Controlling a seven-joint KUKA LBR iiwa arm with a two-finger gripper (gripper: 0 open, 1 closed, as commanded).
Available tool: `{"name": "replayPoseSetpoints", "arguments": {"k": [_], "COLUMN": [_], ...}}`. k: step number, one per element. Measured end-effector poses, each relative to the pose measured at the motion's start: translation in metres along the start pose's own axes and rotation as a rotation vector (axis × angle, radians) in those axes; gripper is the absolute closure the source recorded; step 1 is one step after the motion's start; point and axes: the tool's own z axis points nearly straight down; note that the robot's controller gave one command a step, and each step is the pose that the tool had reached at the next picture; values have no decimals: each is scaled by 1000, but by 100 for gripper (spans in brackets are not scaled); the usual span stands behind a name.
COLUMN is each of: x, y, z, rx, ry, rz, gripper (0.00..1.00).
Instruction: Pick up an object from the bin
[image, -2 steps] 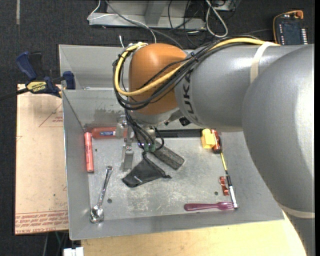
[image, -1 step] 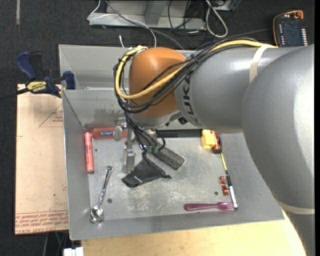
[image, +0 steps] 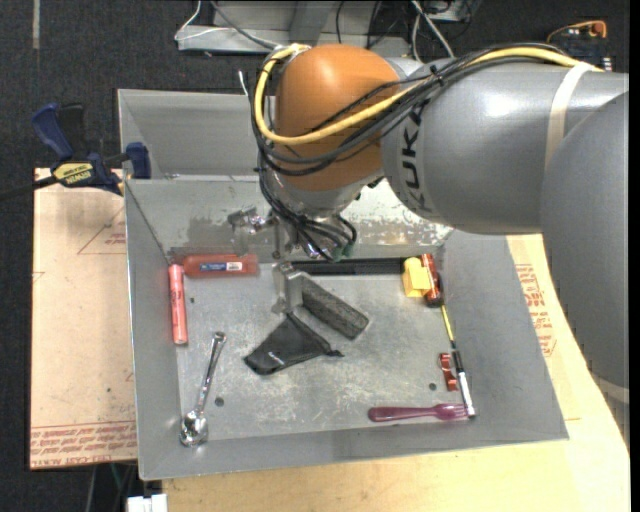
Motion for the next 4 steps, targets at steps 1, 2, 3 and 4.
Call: {"name": "replayPoseSetpoints", "arguments": {"k": [1,2,3,4], "x": [-3,8,18,24], "y": [-14,-10,0,-4], "z": [96,14,102,82], "rx": [-1,1,-1,4], "ry": [-2,-7,-3,-18], "rz": [256,76,-246,-280], "gripper": [0,0,0,0]}}
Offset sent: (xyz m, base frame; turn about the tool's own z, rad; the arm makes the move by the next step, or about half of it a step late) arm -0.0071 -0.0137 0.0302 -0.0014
